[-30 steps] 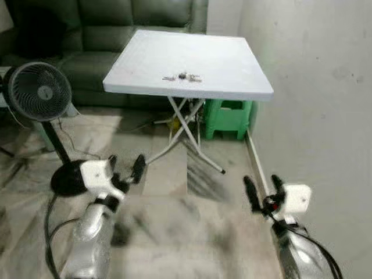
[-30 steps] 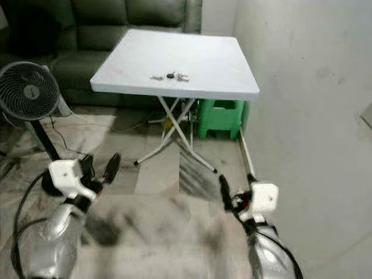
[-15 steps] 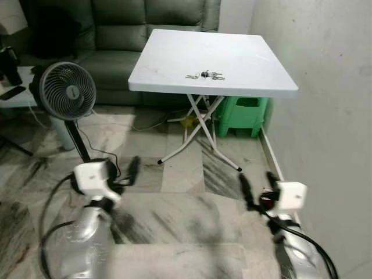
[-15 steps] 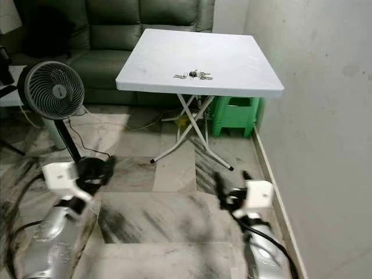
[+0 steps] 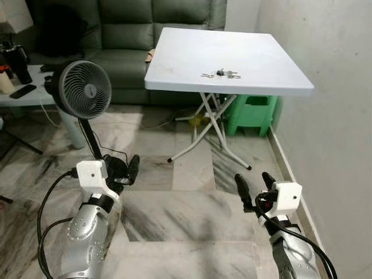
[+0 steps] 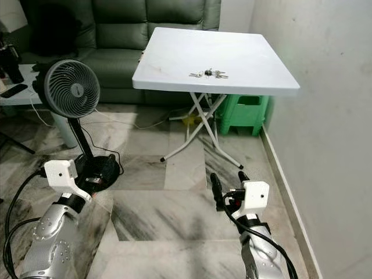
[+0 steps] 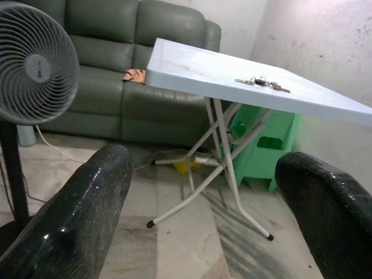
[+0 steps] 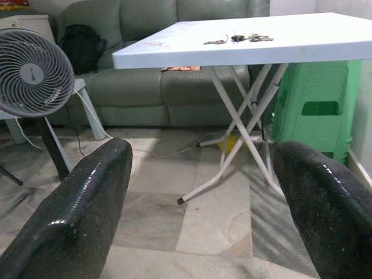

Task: Hang keys on a hook

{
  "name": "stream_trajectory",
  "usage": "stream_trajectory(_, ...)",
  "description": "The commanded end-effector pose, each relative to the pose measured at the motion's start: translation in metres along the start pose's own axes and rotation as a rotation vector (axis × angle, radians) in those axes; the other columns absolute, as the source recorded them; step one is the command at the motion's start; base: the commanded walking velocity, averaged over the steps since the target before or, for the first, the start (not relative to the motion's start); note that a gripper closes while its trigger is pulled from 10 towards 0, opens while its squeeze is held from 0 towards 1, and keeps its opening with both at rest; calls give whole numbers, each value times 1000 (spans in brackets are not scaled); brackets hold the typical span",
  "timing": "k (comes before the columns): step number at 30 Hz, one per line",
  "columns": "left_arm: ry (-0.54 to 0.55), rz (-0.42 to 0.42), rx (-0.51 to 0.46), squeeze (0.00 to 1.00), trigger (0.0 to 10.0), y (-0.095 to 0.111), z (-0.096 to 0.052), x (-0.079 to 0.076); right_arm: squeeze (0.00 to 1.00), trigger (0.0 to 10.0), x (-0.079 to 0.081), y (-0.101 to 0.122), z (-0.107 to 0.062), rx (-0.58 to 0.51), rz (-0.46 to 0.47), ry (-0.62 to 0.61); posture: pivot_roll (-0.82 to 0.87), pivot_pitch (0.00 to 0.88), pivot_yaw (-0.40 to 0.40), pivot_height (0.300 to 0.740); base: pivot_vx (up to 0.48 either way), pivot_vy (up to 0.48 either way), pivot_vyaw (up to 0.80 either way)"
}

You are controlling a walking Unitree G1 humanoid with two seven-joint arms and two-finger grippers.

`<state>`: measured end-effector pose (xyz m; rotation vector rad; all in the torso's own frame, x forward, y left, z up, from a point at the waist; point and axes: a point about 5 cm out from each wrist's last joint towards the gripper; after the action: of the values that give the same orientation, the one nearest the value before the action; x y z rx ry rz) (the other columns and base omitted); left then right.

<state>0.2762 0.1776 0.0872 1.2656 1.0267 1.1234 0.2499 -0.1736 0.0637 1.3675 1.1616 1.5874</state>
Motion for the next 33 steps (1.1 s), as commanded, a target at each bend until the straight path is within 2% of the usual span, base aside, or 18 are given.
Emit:
stream_trajectory(1,-20,25,10,0,10000,2,2,-5,0,10000,-4,8,1,-20,-11,-3,1,0,-3,740,0,0,0)
stream_trajectory(6,-23,37,36,0,10000,0,3,-5,0,10000,-5,10,2,-22,-26,2,1,0,-1,740,0,0,0)
stream_trajectory(9,-11,94,64,0,10000,-2,4,-2,0,10000,-7,12,4,-24,-44,8,2,0,1,740,0,0,0)
stream_trajectory(13,-4,114,85,0,10000,-3,4,0,0,10000,-8,13,4,-26,-45,9,3,0,1,740,0,0,0)
stream_trajectory(17,-2,136,64,0,10000,-1,5,0,0,10000,-6,13,6,-25,-45,16,8,0,-1,740,0,0,0)
stream_trajectory(24,-32,131,82,0,10000,-1,7,-3,0,10000,-5,13,8,-26,-44,24,4,0,0,740,0,0,0)
stream_trajectory(33,-49,127,65,0,10000,2,9,-7,0,10000,-4,14,9,-28,-44,26,4,0,3,740,379,0,0)
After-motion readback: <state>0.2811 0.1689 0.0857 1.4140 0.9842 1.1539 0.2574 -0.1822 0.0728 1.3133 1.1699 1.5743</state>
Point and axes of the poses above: a point about 5 cm out from each wrist's last joint towards the gripper, its own z axis pointing out of the wrist towards the gripper, its own y axis along the axis of the wrist's last joint, x = y × z, and after that the axes turned 12 degrees about z, right-handed
